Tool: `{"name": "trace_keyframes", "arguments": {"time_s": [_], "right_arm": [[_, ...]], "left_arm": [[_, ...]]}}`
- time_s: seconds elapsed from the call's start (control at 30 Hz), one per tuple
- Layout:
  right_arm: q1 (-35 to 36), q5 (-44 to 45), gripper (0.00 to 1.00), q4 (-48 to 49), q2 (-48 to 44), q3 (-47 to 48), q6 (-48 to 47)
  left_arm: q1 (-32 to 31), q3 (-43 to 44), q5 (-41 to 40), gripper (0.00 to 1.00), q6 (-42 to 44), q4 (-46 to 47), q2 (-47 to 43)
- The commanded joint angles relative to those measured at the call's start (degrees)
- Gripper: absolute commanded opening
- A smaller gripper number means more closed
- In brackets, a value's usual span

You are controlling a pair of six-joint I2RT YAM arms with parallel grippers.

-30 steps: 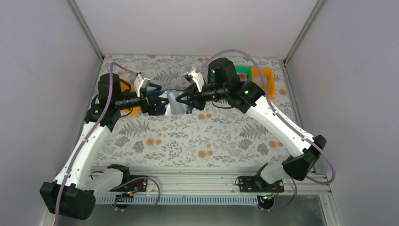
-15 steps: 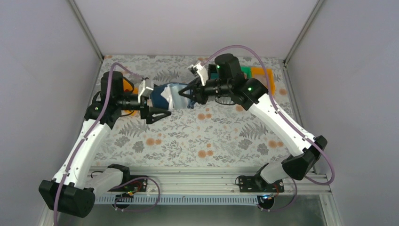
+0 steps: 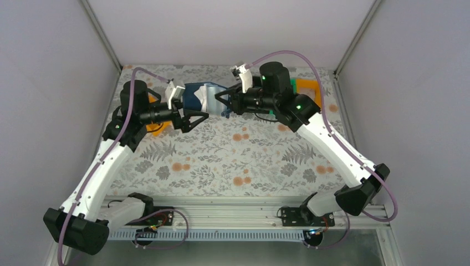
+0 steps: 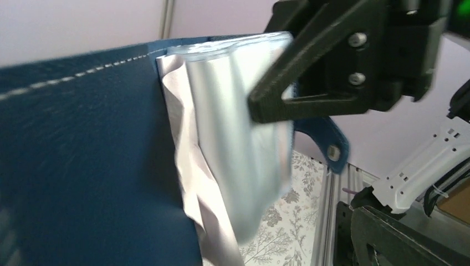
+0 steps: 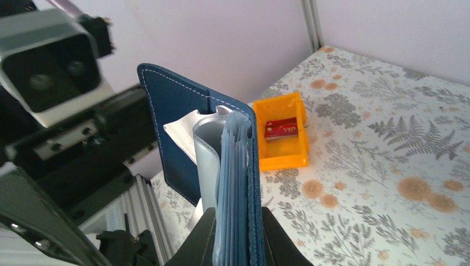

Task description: Take the credit cards out of the card holder

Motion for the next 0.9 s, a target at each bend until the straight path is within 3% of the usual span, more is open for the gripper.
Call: {"name": "trace_keyframes", "arguments": {"time_s": [0.0, 0.17, 0.23, 0.33, 0.43, 0.5, 0.57, 0.63, 0.73, 0.8, 0.87], "right_arm": [[2.53, 2.06, 0.04, 5.57, -0.30, 0.71, 3.64], [3.65, -2.50, 0.04, 4.27, 1.97, 2.95, 1.59], [3.60, -3.68, 0.04, 3.90, 1.32, 3.11, 0.37], [3.08, -5.33, 0.04, 2.75, 0.73, 2.97, -1.21], [2.93, -8.76, 0.04, 2.73, 1.57, 2.97, -0.83], [2.96, -10.67, 0.04, 3.71, 2.01, 2.85, 0.09], [2.97, -11.13, 0.04, 4.63, 2.29, 2.82, 0.94], [2.97, -12.55, 0.04, 5.71, 2.31, 2.73, 1.12], [2.97, -19.78, 0.04, 5.38, 1.61, 2.90, -1.97], [2.81, -20.06, 0.04, 1.59, 0.43, 3.78, -5.46], [1.68, -20.85, 0.04, -0.18, -1.70, 3.12, -7.13]], "left_arm": [[-3.04, 1.44, -5.93, 1.00, -3.70, 2.65, 2.06], [-4.88, 2.07, -6.80, 1.00, -4.31, 3.65, 4.47], [-4.69, 2.56, -7.06, 0.86, -2.75, 2.49, 4.47], [-4.59, 1.89, -7.04, 0.54, -1.74, 2.21, 3.57], [-4.48, 0.65, -5.61, 0.41, -2.51, 2.98, 3.27], [-4.45, 0.13, -4.56, 0.43, -3.14, 3.72, 3.29], [-4.53, -0.21, -4.18, 0.65, -3.93, 4.66, 3.49], [-4.47, -0.02, -4.76, 0.75, -3.83, 4.69, 3.69], [-2.66, 0.30, -5.66, 0.77, -4.01, 3.59, 4.32], [-0.32, 0.86, -1.58, 0.77, -2.75, 3.15, 4.46], [0.06, 3.77, 4.96, 0.76, 3.68, -0.13, 4.28]]}}
